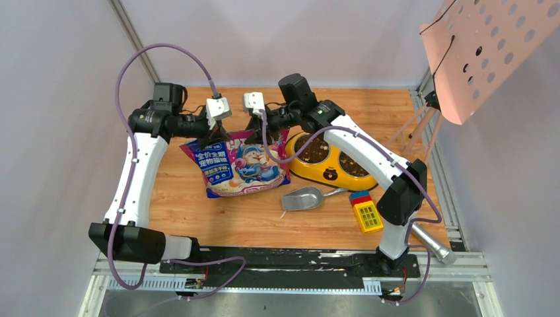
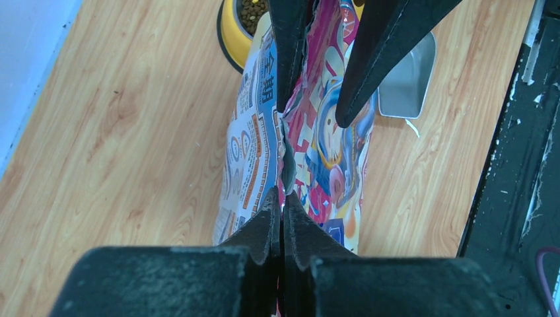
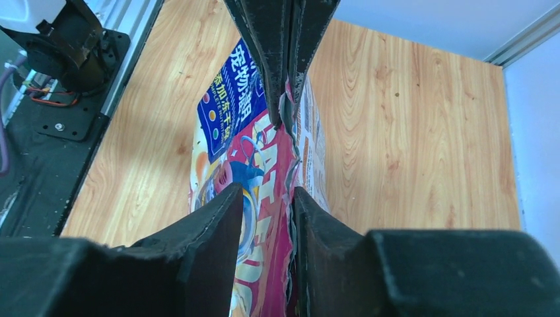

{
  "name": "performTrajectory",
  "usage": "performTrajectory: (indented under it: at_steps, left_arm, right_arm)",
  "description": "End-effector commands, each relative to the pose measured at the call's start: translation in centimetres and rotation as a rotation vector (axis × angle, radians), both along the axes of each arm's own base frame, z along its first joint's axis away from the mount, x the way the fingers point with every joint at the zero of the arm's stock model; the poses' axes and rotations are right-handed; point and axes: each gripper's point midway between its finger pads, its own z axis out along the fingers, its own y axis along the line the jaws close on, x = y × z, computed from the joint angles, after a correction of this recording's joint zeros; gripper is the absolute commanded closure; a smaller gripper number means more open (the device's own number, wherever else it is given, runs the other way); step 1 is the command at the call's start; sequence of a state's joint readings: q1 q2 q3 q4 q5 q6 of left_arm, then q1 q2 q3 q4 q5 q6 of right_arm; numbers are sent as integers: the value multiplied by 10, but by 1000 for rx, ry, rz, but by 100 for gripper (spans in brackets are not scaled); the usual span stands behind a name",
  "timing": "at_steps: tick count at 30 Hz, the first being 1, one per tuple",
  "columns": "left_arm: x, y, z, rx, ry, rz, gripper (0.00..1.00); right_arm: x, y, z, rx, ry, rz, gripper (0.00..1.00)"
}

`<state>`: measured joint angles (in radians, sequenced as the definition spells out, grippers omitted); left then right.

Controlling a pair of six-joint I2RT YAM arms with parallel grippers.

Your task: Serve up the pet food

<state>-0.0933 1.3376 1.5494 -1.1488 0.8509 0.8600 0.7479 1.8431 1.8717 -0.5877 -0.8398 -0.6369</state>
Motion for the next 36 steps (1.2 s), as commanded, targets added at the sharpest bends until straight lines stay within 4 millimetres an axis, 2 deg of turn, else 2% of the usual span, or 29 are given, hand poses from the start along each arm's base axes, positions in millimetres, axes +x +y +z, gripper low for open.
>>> performTrajectory:
  at_steps: [1, 5, 6, 9, 11, 13, 15, 16, 17, 18, 19, 21, 24, 28, 29, 31, 33, 35, 36]
  left_arm:
    - [1, -4, 8, -6, -54, -27, 100]
    - [1, -4, 9, -7, -59, -30, 100]
    - [1, -5, 9, -12, -57, -28, 98]
    - [1, -12, 11, -30, -77, -35, 70]
    - [0, -17, 10, -34, -80, -45, 66]
    - [-1, -21, 6, -27, -75, -55, 68]
    - [0, -24, 3, -25, -65, -63, 79]
    - [2, -24, 2, -21, -60, -63, 84]
    - [3, -24, 1, -20, -58, -63, 92]
    - [4, -25, 1, -19, -57, -62, 95]
    - [4, -25, 2, -18, -58, -61, 99]
    - [5, -24, 5, -17, -69, -59, 100]
    - [4, -23, 9, -15, -82, -53, 100]
    - [5, -24, 11, -28, -77, -45, 100]
    - [5, -25, 11, -30, -79, -44, 100]
    - [7, -25, 13, -33, -85, -41, 100]
    - [10, -27, 17, -46, -95, -39, 100]
    - [13, -31, 23, -71, -96, -41, 84]
    - [14, -34, 25, -78, -97, -47, 71]
  right_arm:
    - [-9, 4, 23, 55, -119, 35, 70]
    - [-3, 7, 24, 51, -145, 2, 100]
    - [-1, 7, 24, 51, -145, -7, 100]
    - [-3, 7, 24, 55, -143, -2, 100]
    - [-3, 7, 25, 58, -132, -8, 100]
    - [-2, 7, 26, 59, -118, -18, 100]
    - [-2, 6, 27, 59, -114, -20, 100]
    - [-2, 5, 26, 57, -110, -22, 99]
    - [-2, 3, 25, 53, -104, -27, 89]
    - [-1, 1, 23, 44, -98, -27, 77]
    - [-1, -2, 21, 33, -98, -21, 71]
    - [4, -11, 19, 13, -92, -28, 65]
    - [14, -23, 15, -12, -88, -50, 63]
    - [23, -30, 12, -26, -84, -83, 72]
    - [23, -31, 12, -27, -77, -88, 77]
    - [26, -32, 13, -25, -59, -102, 97]
    - [27, -32, 14, -22, -33, -109, 100]
    - [26, -30, 14, -17, -18, -99, 100]
    - [25, -30, 15, -11, -14, -92, 100]
